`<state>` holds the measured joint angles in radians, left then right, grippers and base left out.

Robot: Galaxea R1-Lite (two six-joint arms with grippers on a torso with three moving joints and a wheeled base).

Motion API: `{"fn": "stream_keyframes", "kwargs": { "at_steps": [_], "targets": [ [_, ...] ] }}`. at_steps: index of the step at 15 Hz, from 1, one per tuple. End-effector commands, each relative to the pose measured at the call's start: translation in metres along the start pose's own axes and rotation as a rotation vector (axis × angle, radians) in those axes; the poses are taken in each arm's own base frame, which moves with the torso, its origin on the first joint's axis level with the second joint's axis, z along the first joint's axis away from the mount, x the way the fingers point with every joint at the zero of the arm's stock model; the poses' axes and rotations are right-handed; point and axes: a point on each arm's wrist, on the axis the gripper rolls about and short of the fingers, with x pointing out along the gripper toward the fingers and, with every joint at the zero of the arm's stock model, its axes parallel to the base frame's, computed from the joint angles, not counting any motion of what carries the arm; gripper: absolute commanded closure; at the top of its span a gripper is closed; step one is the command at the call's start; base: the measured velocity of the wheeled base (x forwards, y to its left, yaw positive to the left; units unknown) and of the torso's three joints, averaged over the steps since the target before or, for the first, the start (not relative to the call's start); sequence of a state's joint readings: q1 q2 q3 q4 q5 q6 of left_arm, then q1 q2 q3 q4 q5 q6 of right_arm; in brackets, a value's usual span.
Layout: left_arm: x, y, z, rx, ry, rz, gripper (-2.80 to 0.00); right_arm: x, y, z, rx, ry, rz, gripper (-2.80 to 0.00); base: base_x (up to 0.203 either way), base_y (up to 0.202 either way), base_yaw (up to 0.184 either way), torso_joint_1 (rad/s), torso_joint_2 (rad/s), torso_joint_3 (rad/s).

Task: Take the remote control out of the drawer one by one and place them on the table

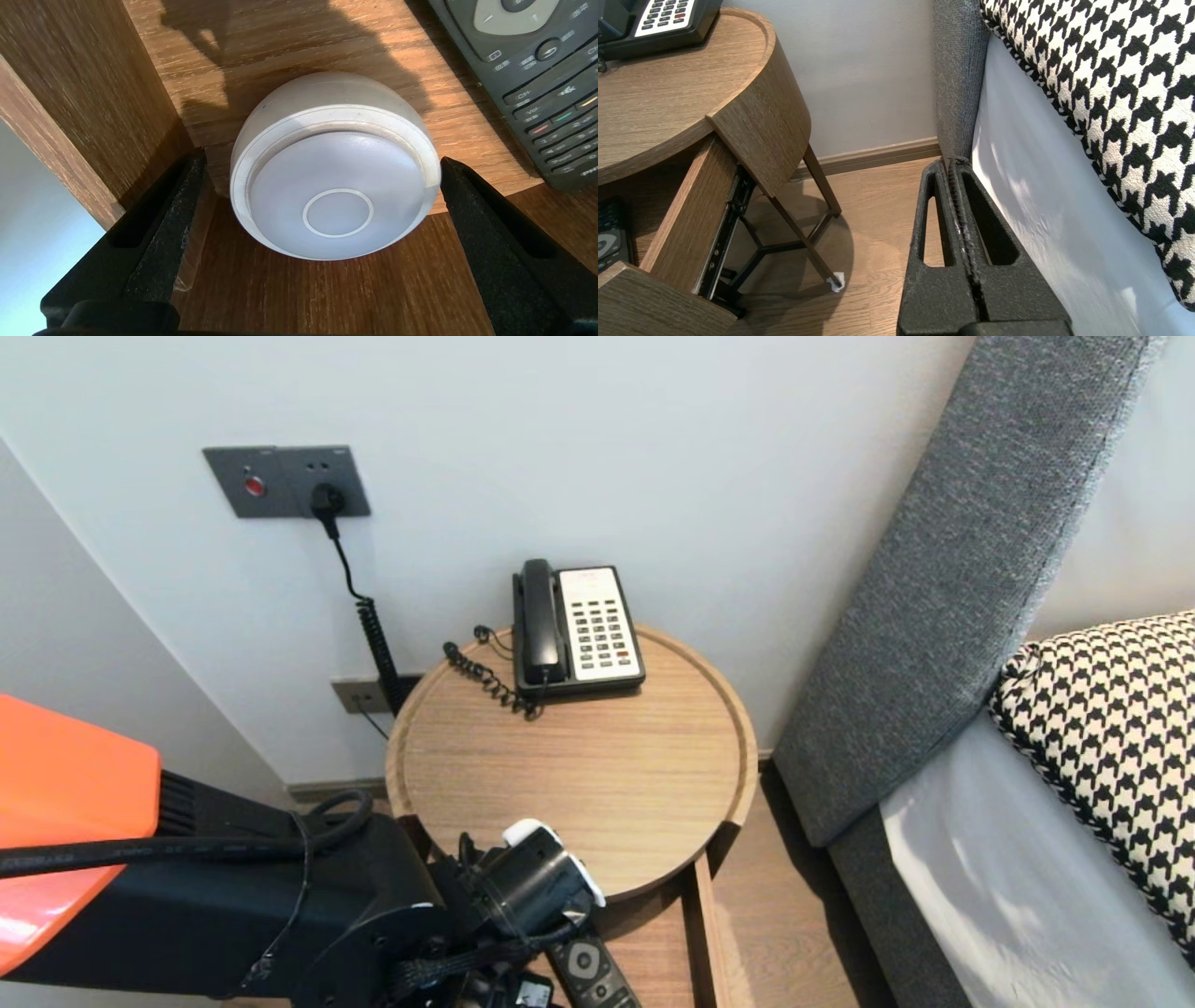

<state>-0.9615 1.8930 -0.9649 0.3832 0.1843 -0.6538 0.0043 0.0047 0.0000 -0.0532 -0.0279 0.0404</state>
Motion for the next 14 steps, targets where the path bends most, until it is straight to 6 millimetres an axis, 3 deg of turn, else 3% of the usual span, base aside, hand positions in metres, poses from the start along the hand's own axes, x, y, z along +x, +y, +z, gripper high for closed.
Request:
{"fn": "stream_keyframes", "kwargs": {
  "at_steps": [1, 8, 9, 14],
  "targets": [
    [0.0005, 0.0053, -0.0072, -0.001, 0.011, 0.010, -2.80, 0.0017, -0.0003, -0.0073, 0.000, 0.027, 0.001, 0.00, 0.000, 0.000, 0.000, 0.000, 0.00, 0.000],
    [0.0074, 0.0087, -0.0139, 0.000, 0.019, 0.012, -2.80, 0.0017, -0.0003, -0.0073, 0.000, 0.027, -0.001, 0.00, 0.000, 0.000, 0.000, 0.000, 0.00, 0.000],
    [0.0078, 0.0085, -0.0141, 0.001, 0.020, 0.013, 0.00, 0.0017, -0.0003, -0.0073, -0.001, 0.027, -0.002, 0.00, 0.000, 0.000, 0.000, 0.000, 0.00, 0.000],
    [0.0062, 0.0083, -0.0133, 0.012, 0.014, 0.008, 0.00, 0.0017, -0.0002, -0.0073, -0.001, 0.027, 0.000, 0.00, 0.000, 0.000, 0.000, 0.000, 0.00, 0.000]
  ]
}}
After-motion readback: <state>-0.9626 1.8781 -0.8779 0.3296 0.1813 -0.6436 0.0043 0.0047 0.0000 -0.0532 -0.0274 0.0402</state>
